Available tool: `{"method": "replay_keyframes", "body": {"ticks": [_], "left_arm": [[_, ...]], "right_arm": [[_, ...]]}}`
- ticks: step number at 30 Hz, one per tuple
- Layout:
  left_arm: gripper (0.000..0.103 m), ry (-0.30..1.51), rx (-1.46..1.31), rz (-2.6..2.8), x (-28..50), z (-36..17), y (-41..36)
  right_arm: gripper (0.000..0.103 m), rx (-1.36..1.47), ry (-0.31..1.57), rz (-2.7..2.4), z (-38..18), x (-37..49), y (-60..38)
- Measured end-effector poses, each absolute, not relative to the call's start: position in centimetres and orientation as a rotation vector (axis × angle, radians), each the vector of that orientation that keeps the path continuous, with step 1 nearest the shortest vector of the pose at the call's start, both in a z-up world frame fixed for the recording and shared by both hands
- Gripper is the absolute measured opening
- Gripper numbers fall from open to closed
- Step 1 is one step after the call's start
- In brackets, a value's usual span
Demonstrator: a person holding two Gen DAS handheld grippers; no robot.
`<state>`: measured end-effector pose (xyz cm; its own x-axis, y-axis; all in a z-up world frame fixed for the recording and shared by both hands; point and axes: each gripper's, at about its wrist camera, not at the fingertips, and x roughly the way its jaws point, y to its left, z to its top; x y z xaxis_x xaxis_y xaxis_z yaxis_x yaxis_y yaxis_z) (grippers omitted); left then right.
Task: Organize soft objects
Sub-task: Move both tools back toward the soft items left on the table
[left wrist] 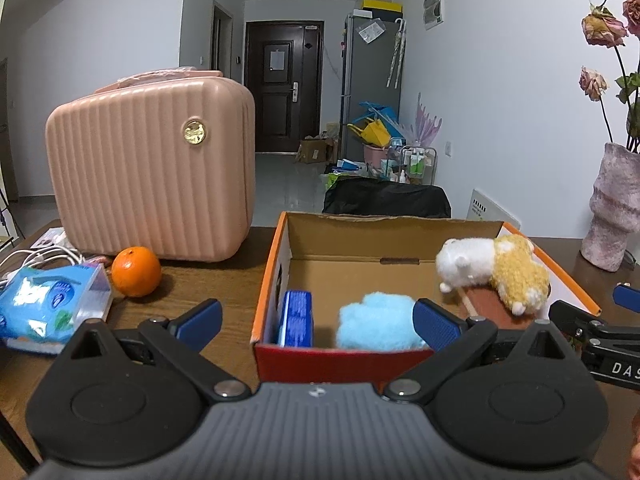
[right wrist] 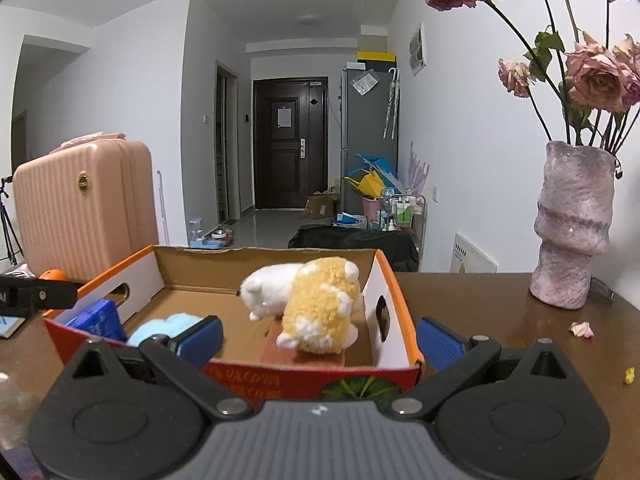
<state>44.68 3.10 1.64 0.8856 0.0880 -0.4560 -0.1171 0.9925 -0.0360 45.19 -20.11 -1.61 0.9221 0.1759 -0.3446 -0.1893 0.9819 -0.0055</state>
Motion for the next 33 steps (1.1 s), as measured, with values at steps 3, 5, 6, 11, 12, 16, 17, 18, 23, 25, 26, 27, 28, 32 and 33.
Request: {"method": "replay_keyframes", "body": {"ticks": [3,5,6,11,12,16,17,18,23,25,26,27,28,32,33], "left_arm": [[0.103,0.474,-0.060,0.113,43.7,1.5,3.2],[0.103,0.475,-0.063,0.111,43.1,1.5,3.3],[0.103,0.476,-0.063,0.111,42.8,1.5,3.3],[0.103,0.476,-0.059,0.109,41.2,1.4,3.3],[0.103,0.477,-0.059,0.109,40.9,1.4,3.3],[0.103,0.482,-0.058,0.104,39.4,1.2,3.4],[0.103,0.481,-0.057,0.102,39.0,1.2,3.4],[0.103,0.480,-0.057,0.101,38.7,1.2,3.4],[0.103,0.481,-0.054,0.095,37.2,1.2,3.3],[0.103,0.483,-0.053,0.092,36.7,1.1,3.3],[0.103,0.484,-0.052,0.091,36.3,1.1,3.4],[0.103,0.485,-0.051,0.089,36.1,1.1,3.4],[0.103,0.486,-0.051,0.087,35.7,1.0,3.4],[0.103,0.490,-0.047,0.082,34.6,0.9,3.5],[0.103,0.492,-0.047,0.081,34.3,0.8,3.5]], "right_arm": [[0.103,-0.038,0.356,0.197,-1.7,44.2,-20.0],[0.103,-0.042,0.356,0.203,-1.8,43.5,-20.0],[0.103,-0.043,0.356,0.206,-1.8,43.1,-19.9],[0.103,-0.052,0.355,0.217,-1.9,41.4,-19.6],[0.103,-0.052,0.356,0.220,-1.8,41.1,-19.6],[0.103,-0.058,0.356,0.231,-1.9,39.7,-19.4],[0.103,-0.060,0.355,0.233,-1.9,39.3,-19.4],[0.103,-0.061,0.355,0.235,-1.9,39.0,-19.4],[0.103,-0.070,0.357,0.246,-2.0,37.5,-19.3],[0.103,-0.073,0.357,0.249,-2.0,36.9,-19.2],[0.103,-0.075,0.357,0.251,-2.0,36.6,-19.2],[0.103,-0.076,0.357,0.253,-2.0,36.3,-19.2],[0.103,-0.077,0.358,0.255,-2.0,36.1,-19.2],[0.103,-0.083,0.363,0.265,-2.1,35.0,-19.2],[0.103,-0.087,0.364,0.268,-2.1,34.7,-19.1]]}}
